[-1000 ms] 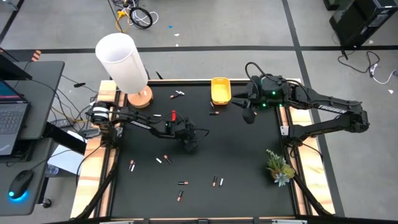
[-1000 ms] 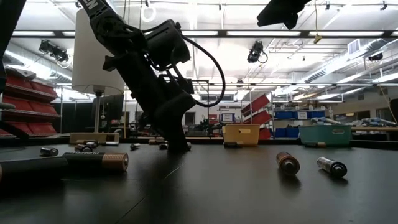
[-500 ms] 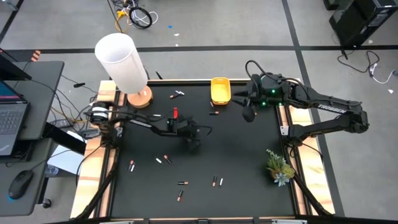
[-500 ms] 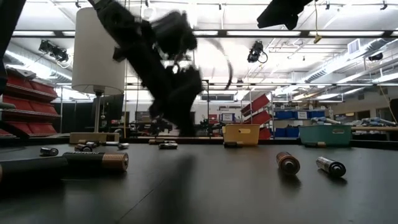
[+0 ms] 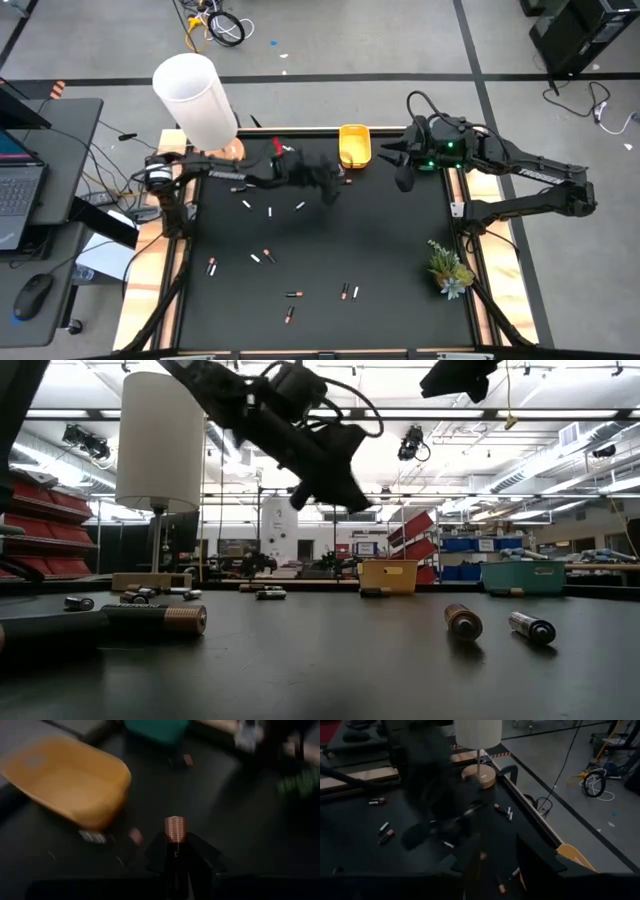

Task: Sort batteries
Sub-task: Put the black battery into the yellow bin

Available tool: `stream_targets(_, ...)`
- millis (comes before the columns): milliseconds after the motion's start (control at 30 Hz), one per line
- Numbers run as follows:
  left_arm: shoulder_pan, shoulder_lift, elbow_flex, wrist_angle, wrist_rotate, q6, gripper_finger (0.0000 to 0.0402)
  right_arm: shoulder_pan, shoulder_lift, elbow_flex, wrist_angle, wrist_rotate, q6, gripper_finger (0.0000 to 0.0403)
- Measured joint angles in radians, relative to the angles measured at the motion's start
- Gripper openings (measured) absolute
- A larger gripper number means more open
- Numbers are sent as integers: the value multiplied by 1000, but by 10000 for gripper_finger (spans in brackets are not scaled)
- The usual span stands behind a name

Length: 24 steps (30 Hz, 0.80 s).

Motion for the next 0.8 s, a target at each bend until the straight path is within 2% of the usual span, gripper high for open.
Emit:
stream_targets(167, 131, 91, 134, -10, 106, -3, 55, -6, -2, 0, -4, 19, 16, 133)
stream_targets(333, 204, 228, 320, -55, 202, -42, 55, -6, 3, 0, 3, 25, 27, 132)
stream_targets(500, 221, 375, 502, -156, 207, -46, 55, -7, -1, 0, 1, 43, 29, 132)
stream_targets(600, 221, 434, 572, -219, 174, -50, 57, -8, -8, 0, 2, 52, 29, 132)
stream_targets(667, 221, 460, 594, -243, 139, -50, 86, -8, -10, 0, 3, 52, 28, 132)
stream_targets(800, 222, 471, 601, -256, 126, -54, 178, -8, -19, 0, 2, 52, 28, 132)
